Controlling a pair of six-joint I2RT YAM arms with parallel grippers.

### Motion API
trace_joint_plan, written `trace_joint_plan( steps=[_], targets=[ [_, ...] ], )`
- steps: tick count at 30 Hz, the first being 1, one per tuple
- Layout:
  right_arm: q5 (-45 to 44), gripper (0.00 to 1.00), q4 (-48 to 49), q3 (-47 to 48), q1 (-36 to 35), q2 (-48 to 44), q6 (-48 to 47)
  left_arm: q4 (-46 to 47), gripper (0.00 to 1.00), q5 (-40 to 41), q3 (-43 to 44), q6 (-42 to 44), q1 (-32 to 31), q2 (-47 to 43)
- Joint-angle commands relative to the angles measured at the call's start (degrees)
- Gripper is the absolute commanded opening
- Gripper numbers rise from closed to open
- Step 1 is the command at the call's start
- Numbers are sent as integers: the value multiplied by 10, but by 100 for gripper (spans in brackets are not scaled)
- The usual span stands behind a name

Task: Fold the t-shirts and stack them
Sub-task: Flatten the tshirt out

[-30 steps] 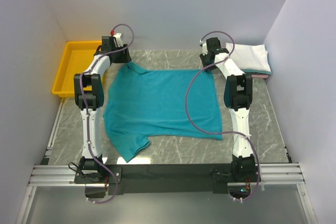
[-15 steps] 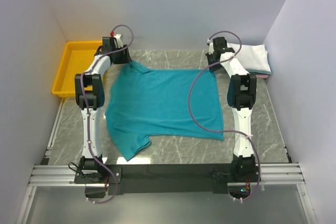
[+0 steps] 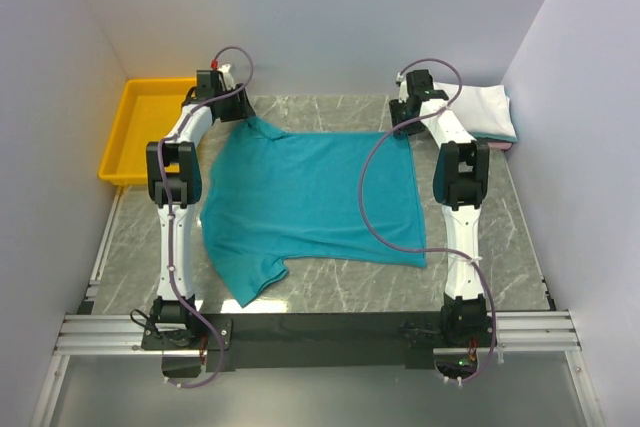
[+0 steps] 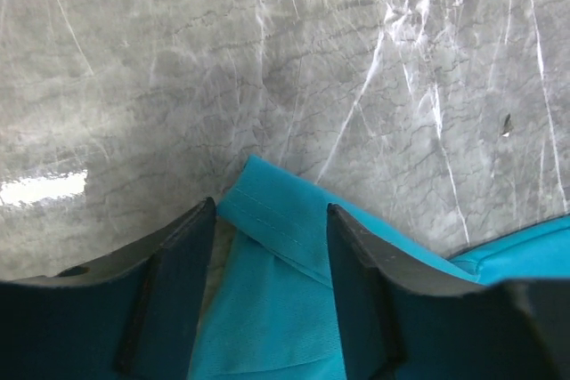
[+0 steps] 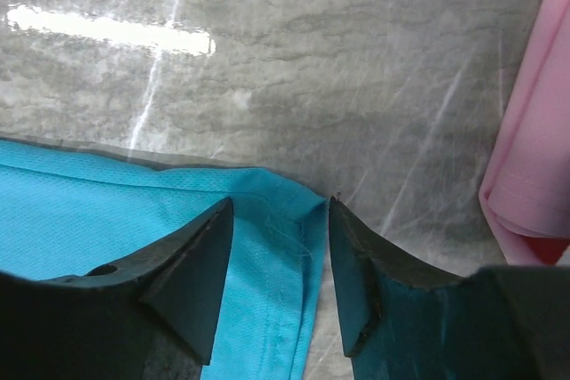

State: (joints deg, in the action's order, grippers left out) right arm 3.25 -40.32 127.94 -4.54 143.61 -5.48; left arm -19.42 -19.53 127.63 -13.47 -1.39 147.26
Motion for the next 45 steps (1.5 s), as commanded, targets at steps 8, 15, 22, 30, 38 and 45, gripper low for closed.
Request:
trace_joint_plan(
  steps=[8, 15, 22, 30, 38, 45],
  targets=[
    [14, 36, -16, 35, 8, -6, 10, 5, 40, -30, 39, -39, -4, 11],
    [26, 6, -6, 28, 12, -16, 10, 54, 1, -40, -3, -32, -4, -17],
    [28, 0, 14, 14, 15, -28, 14, 94, 41, -27, -11, -31, -3, -33],
    [32, 0, 3, 16, 15, -26, 10, 76, 59, -24, -29, 7, 9, -66],
    [29, 0, 5, 20, 15, -32, 3, 20, 53, -9, -81, 87, 26, -104],
    [28, 0, 1, 23, 15, -32, -2, -52, 53, 12, -35, 107, 25, -64]
  ],
)
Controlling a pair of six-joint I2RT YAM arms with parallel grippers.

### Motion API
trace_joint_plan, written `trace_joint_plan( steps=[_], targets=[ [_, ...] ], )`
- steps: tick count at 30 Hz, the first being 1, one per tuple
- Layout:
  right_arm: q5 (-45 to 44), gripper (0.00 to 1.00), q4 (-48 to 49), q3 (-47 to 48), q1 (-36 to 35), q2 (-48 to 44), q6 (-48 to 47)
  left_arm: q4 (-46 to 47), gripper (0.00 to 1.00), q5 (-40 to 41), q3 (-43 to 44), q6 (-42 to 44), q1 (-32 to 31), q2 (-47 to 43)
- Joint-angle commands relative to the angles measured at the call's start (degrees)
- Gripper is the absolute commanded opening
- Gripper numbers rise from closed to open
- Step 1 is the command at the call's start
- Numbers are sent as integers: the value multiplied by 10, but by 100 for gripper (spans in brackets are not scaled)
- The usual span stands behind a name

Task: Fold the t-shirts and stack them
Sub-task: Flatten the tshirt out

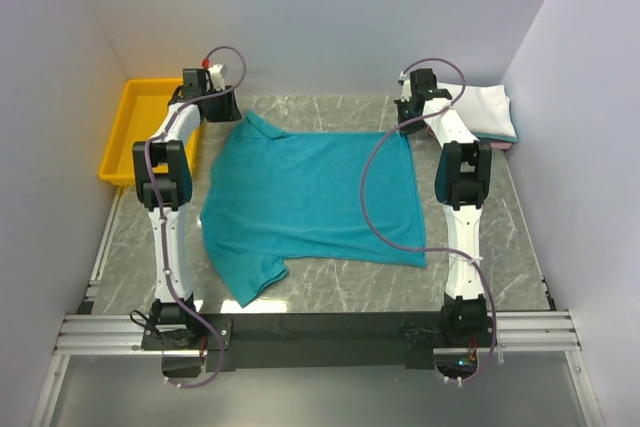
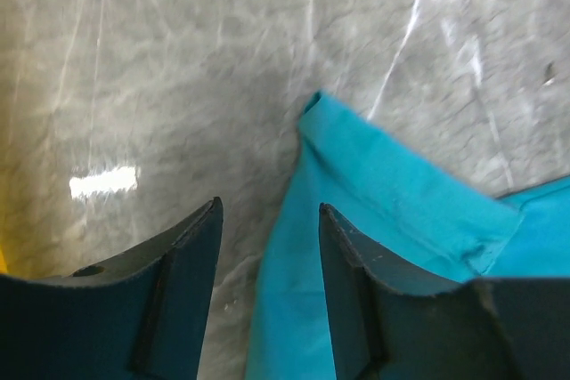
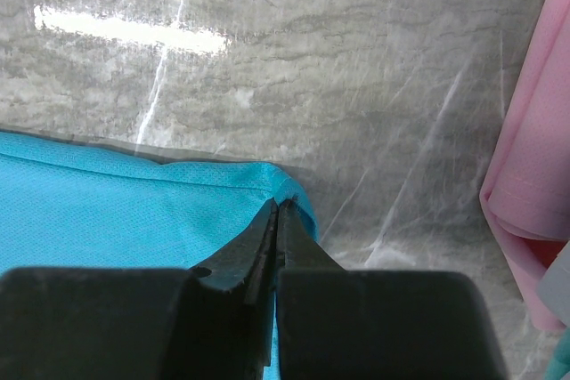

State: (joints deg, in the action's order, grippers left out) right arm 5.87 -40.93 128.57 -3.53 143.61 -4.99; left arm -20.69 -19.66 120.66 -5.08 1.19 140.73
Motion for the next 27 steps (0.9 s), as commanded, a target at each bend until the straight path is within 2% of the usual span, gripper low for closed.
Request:
trace_joint_plan(
  steps=[1, 15, 16, 23, 24, 27],
  targets=[
    [0, 0, 6, 17, 4, -32, -7, -42, 54, 15, 35, 25, 0, 3],
    [1, 0, 8, 22, 5, -28, -5, -46, 44, -7, 38, 28, -8, 29],
    [1, 0, 8, 22, 5, -28, -5, -47, 36, -7, 43, 25, -8, 31],
    [-4, 0, 15, 23, 5, -38, -10, -44, 12, -12, 49, 24, -8, 28],
    [-4, 0, 16, 23, 5, -40, -11, -40, 2, -14, 49, 23, -8, 25],
    [-5, 0, 18, 24, 5, -46, -12, -27, 0, -26, 40, 22, -8, 10]
  ],
)
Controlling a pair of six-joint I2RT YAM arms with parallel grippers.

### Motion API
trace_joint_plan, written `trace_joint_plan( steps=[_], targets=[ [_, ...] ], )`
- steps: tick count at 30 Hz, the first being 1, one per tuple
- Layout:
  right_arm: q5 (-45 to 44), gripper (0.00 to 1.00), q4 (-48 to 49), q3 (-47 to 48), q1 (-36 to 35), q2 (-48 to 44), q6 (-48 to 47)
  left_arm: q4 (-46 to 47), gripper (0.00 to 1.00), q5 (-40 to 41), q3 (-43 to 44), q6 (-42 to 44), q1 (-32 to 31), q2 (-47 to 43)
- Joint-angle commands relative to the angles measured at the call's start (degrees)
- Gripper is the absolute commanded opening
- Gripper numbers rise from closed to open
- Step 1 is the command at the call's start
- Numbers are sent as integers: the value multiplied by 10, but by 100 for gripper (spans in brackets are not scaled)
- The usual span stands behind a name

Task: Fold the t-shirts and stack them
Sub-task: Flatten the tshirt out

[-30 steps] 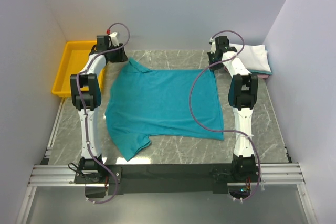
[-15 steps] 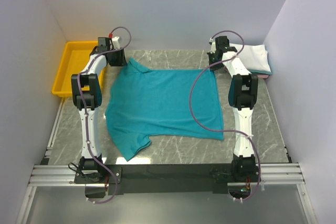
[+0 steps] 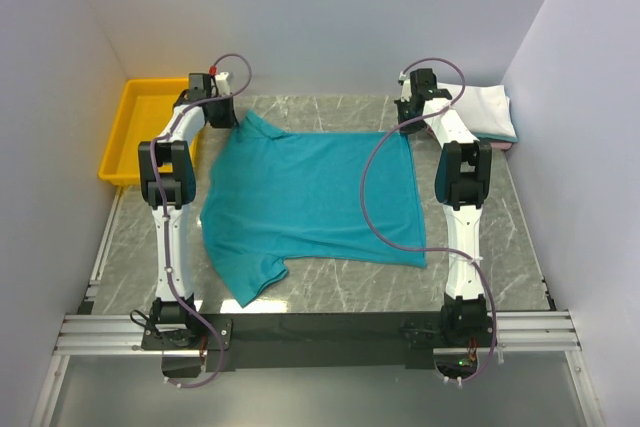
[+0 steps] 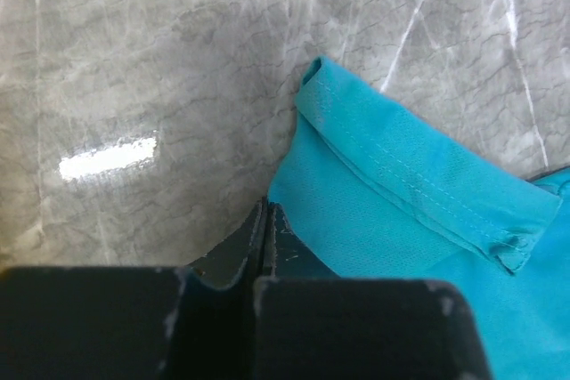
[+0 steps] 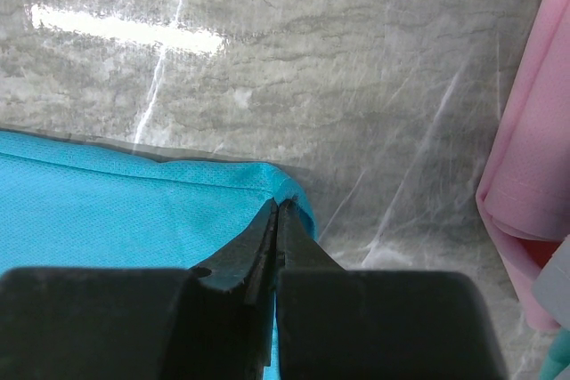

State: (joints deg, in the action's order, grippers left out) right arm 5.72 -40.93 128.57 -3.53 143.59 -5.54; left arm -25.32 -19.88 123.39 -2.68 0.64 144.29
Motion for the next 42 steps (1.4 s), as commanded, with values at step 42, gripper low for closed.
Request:
trace_joint_plan(
  steps=[42],
  targets=[
    [10, 0, 28, 37, 18, -57, -19, 24, 0, -84, -3, 62, 13, -55]
  ],
)
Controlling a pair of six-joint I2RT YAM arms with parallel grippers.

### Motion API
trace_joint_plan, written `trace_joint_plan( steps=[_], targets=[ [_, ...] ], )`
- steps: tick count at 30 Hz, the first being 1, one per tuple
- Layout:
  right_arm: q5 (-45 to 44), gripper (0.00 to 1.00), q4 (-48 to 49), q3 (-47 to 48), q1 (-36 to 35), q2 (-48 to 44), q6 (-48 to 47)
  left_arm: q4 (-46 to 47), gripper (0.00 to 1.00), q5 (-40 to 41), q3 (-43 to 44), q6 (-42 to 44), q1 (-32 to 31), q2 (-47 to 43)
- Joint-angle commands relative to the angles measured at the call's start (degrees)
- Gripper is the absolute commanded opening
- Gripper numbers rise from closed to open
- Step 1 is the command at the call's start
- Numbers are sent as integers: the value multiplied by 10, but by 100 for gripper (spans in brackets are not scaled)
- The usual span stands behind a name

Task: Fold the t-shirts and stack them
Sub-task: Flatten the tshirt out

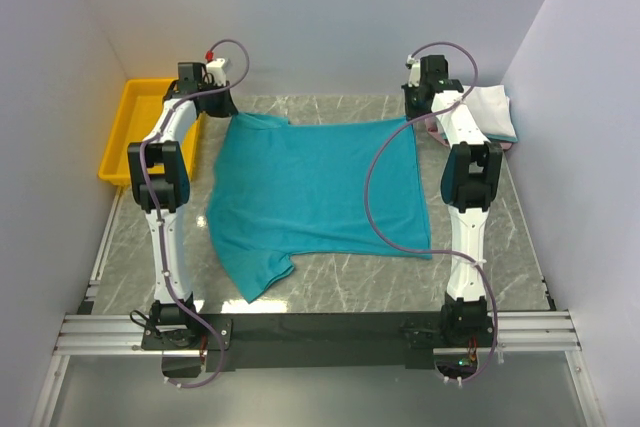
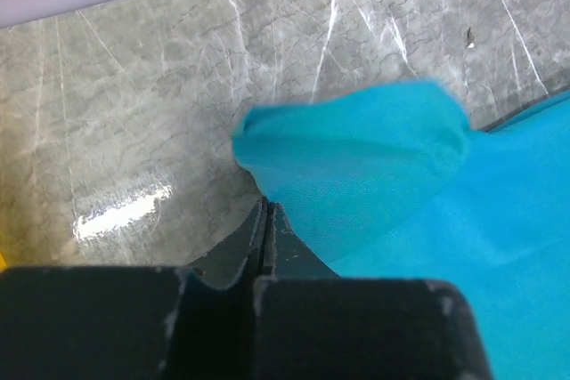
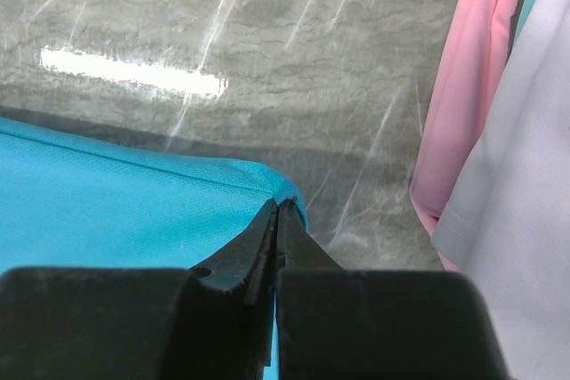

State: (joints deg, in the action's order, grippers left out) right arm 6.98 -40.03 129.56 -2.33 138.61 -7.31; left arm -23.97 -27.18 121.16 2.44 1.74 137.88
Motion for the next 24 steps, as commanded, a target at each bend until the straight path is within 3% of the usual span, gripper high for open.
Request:
trace_joint_plan(
  steps=[1, 2, 6, 7, 11, 24],
  targets=[
    [-3, 0, 21, 28, 6, -3, 0, 11, 0, -11, 21, 10, 2, 11],
    [-4, 1, 27, 28, 6, 1, 4, 11, 0, -9, 22, 10, 1, 13],
    [-11, 18, 36, 31, 5, 13, 11, 10, 0, -9, 32, 8, -1, 26],
    [-14, 31, 38, 28, 5, 16, 12, 10, 0, -9, 33, 10, -1, 28],
    [-21, 46, 56, 19, 6, 19, 19, 10, 0, -8, 32, 13, -2, 33],
    [-7, 48, 63, 24, 5, 56, 14, 16, 0, -9, 35, 8, -2, 41]
  ],
)
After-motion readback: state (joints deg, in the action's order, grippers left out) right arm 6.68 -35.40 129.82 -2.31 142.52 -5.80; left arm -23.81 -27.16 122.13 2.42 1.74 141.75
